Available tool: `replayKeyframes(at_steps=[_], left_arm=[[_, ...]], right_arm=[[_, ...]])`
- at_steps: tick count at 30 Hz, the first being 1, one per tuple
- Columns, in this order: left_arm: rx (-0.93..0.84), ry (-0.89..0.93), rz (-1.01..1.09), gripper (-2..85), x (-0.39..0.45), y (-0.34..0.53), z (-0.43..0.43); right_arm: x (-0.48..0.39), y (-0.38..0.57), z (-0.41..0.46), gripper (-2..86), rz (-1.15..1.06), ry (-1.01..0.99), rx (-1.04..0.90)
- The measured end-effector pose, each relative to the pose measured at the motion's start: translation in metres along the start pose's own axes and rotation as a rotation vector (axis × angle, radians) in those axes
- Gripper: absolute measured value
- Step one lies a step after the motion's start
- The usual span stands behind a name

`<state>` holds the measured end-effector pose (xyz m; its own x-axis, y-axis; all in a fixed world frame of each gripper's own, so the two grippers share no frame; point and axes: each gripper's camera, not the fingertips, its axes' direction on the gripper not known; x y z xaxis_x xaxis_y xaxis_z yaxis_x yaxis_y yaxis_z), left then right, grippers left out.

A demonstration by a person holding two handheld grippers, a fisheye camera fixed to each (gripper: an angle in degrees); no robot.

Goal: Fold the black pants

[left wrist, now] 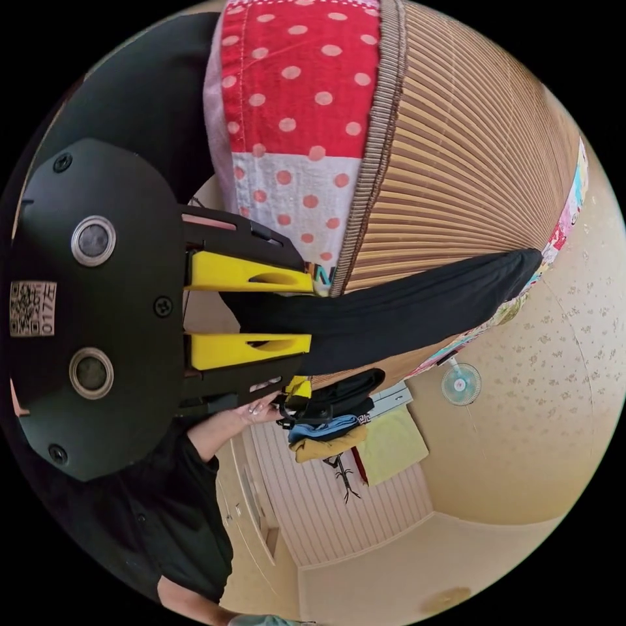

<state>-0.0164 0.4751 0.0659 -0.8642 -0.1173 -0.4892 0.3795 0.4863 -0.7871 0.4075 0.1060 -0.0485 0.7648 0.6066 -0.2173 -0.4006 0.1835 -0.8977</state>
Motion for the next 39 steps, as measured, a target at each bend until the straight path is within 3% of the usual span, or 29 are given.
replayKeyframes(at_steps=[4,10,16,24,39], left_arm=[[0.033,0.086,-0.008,12.0,-0.007,-0.002,-0.006],[0.068,0.006,0.003,12.3,-0.001,-0.008,-0.04],[0.031,0.038,0.013,13.4,-0.009,-0.021,-0.028],[0.086,-0.058,0.024,12.4,0.005,-0.021,-0.006],[-0.039,0.033,0.057,10.3,-0.017,-0.035,0.019]], right_arm=[[0.009,-0.009,-0.012,9.2,0.024,-0.075,-0.024],[0.0,-0.008,-0.037,9.2,0.023,0.024,-0.014],[0.005,-0.008,-0.047,11.9,0.016,-0.039,0.046],[0.003,-0.024,-0.038,12.9,0.021,-0.048,0.014],[0.011,-0.046,-0.007,12.9,-0.017,-0.053,0.003]])
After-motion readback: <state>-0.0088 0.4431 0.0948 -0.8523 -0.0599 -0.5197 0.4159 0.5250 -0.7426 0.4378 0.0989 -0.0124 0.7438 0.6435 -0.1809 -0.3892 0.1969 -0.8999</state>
